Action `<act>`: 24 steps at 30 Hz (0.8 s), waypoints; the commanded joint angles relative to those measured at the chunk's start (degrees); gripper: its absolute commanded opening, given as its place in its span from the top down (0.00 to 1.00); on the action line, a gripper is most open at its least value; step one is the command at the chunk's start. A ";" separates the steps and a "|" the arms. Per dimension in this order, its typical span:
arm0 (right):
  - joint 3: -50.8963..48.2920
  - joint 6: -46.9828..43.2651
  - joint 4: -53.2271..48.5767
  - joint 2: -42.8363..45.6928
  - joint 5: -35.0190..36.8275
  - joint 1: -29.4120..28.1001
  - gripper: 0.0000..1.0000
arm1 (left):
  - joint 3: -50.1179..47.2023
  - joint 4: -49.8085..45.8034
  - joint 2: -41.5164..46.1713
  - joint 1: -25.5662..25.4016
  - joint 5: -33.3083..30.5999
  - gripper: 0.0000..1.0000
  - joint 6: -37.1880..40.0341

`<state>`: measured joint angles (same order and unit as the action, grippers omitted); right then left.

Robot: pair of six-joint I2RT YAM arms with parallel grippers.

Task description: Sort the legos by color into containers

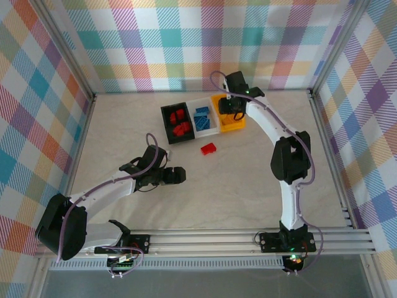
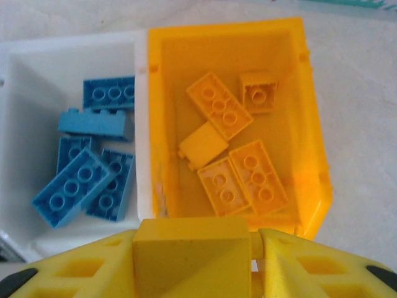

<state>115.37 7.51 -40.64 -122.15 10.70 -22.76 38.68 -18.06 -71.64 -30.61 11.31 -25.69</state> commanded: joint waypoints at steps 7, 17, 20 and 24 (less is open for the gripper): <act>12.22 -1.36 -2.01 -10.70 0.39 1.22 0.50 | -0.44 -2.05 0.94 0.46 -0.43 0.20 0.63; 20.67 0.61 -4.97 -16.47 -2.17 1.22 0.38 | -1.61 -2.81 2.58 0.48 -1.03 0.20 0.37; 15.30 0.89 -3.51 -11.52 -3.80 0.77 0.37 | -1.59 -2.20 2.41 0.49 -0.69 0.20 0.08; -0.02 0.16 0.87 0.10 -7.10 -1.26 0.31 | -1.54 -0.35 2.34 0.46 0.05 0.20 -1.01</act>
<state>122.28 7.44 -41.76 -131.70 7.55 -22.00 37.69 -19.38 -70.19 -30.61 10.92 -25.89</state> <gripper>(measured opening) 0.667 0.802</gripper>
